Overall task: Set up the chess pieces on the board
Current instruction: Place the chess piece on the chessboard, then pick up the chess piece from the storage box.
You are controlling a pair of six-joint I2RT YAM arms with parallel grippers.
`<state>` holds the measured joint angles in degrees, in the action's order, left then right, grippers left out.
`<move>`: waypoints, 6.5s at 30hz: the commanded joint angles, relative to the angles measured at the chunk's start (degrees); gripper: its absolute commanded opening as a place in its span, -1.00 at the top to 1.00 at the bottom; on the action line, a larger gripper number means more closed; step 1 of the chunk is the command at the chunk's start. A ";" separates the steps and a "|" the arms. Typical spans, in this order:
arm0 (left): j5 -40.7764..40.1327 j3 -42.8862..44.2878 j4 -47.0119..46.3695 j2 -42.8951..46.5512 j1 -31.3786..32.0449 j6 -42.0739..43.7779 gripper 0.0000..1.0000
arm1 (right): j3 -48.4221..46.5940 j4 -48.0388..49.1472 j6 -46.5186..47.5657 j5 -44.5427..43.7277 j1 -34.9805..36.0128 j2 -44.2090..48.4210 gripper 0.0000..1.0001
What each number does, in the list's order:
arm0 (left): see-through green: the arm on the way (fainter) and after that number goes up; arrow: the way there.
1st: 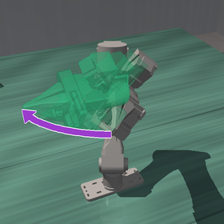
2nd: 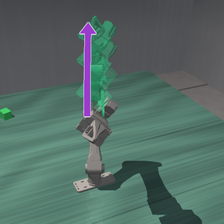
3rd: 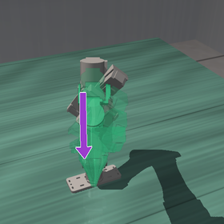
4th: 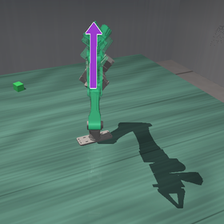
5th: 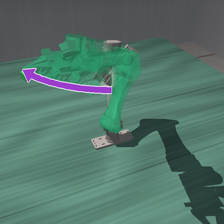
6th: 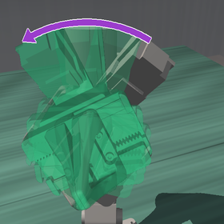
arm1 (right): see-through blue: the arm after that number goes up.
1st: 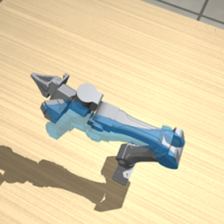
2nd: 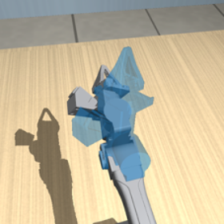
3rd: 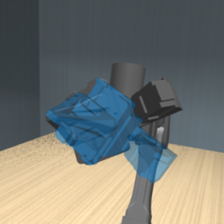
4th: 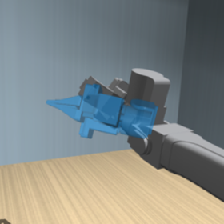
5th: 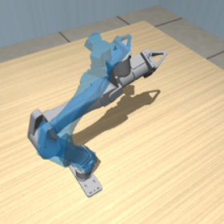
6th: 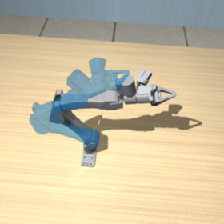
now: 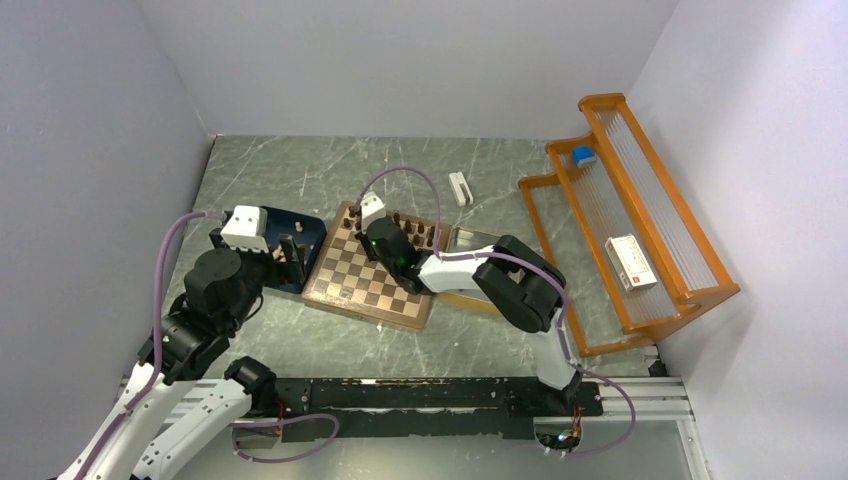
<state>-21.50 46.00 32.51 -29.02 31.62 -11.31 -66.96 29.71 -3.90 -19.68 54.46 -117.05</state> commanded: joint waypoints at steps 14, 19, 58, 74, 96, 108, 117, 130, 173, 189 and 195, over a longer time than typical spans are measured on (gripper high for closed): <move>-1.44 0.32 -0.06 1.19 0.29 0.75 -0.84 | 0.62 1.21 -2.40 -2.82 0.40 -1.48 0.63; -1.16 0.32 -0.24 1.37 0.29 0.75 -0.84 | 1.32 -0.78 -2.67 -2.49 0.33 -0.47 0.59; -1.17 0.14 -0.61 1.10 0.28 0.93 -0.84 | -5.25 -4.77 -0.47 -4.78 -0.91 -5.51 0.73; -1.09 0.14 -0.61 0.87 0.29 1.03 -0.84 | -7.12 -6.52 -0.69 -4.87 -1.86 -7.08 0.73; -0.83 0.06 -0.78 0.54 0.28 1.07 -0.84 | -6.83 -7.29 -0.70 -4.91 -2.34 -6.35 0.62; -0.66 -0.03 -1.00 0.41 0.24 1.19 -0.84 | -7.21 -6.16 0.16 -3.08 -2.26 -2.74 0.46; -0.32 -0.16 -1.14 0.18 0.29 1.37 -0.84 | -2.98 -8.13 -2.79 -0.39 -2.25 5.82 0.36; 0.51 0.01 -0.53 -1.36 0.36 1.46 -0.86 | 9.63 -20.59 0.39 -1.34 -2.82 32.70 0.39; 1.19 0.23 -1.53 -9.89 0.43 2.13 -0.85 | 24.81 -44.94 32.35 31.05 -21.31 38.59 0.20; 0.18 0.94 -0.18 -15.01 1.17 2.02 -0.83 | 29.30 -29.90 40.06 39.29 -22.77 31.02 0.11; 0.15 0.81 -0.34 -14.67 1.14 2.03 -0.83 | 30.86 -24.33 39.81 39.56 -23.39 30.43 0.13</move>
<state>-20.34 46.00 32.69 -44.45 32.38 -9.41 -37.65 0.03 35.22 19.11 31.90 -86.24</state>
